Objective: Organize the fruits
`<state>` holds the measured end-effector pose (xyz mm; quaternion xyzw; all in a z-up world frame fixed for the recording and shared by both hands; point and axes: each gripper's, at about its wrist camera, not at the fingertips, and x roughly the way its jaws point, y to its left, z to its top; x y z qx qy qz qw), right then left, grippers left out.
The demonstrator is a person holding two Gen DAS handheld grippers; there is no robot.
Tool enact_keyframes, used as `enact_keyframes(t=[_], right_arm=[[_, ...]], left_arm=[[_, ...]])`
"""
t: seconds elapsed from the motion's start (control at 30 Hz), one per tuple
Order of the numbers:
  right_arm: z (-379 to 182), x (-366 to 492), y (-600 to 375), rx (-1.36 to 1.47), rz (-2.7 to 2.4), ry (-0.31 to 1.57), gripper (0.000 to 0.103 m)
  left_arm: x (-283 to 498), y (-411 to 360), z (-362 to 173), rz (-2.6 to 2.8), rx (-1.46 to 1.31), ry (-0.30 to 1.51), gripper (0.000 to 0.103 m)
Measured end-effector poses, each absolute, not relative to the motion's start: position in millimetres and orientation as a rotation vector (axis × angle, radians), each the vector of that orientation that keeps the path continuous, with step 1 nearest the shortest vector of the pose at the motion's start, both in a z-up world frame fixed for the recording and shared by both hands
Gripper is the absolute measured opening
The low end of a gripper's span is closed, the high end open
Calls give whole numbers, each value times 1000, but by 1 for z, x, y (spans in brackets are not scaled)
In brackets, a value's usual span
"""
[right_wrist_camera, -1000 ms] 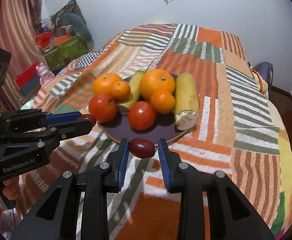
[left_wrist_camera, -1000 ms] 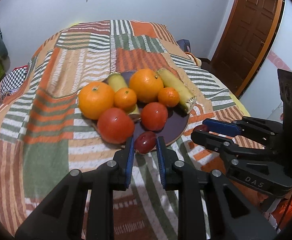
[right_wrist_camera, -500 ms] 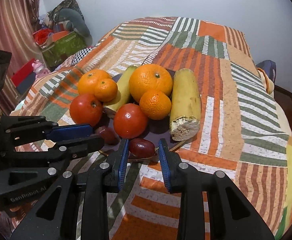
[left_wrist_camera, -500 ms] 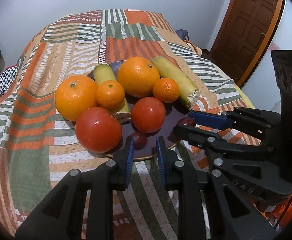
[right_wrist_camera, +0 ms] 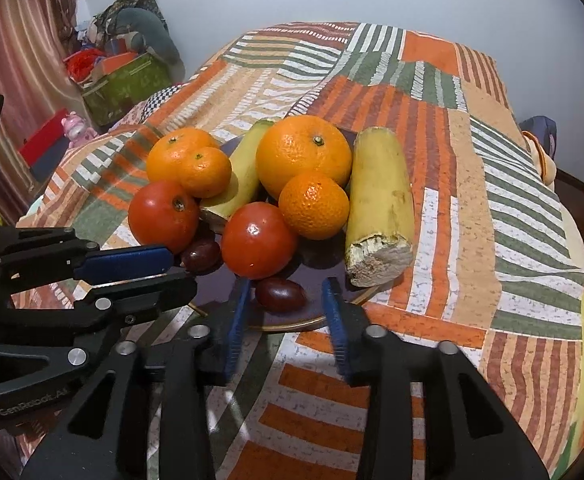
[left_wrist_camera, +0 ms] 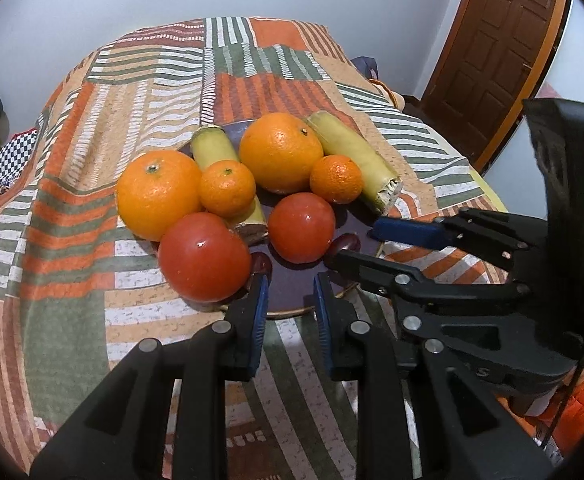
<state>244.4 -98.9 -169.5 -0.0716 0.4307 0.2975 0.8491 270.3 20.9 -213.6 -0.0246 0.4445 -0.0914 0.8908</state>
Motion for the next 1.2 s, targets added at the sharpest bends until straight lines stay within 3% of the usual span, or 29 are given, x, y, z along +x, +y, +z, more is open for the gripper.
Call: enact_keyframes(t=[0.3, 0.73, 0.83, 0.9, 0.97, 1.07, 1.2], right_arm=[[-129, 225, -117, -111, 603, 808, 42], [11, 119, -162, -41, 523, 421, 42], [31, 94, -166, -28, 519, 349, 43], [39, 83, -167, -21, 521, 316, 46], [48, 69, -167, -19, 521, 280, 49], [56, 52, -168, -18, 507, 231, 59], [62, 40, -168, -12, 487, 186, 79]], left_arm=[[241, 28, -165, -139, -58, 808, 23], [129, 25, -23, -68, -49, 408, 23], [99, 20, -2, -47, -39, 331, 32], [82, 16, 8, -36, -31, 288, 50], [65, 13, 17, -28, -19, 252, 62], [46, 7, 26, -28, 0, 210, 65], [29, 2, 32, -27, 2, 179, 84]])
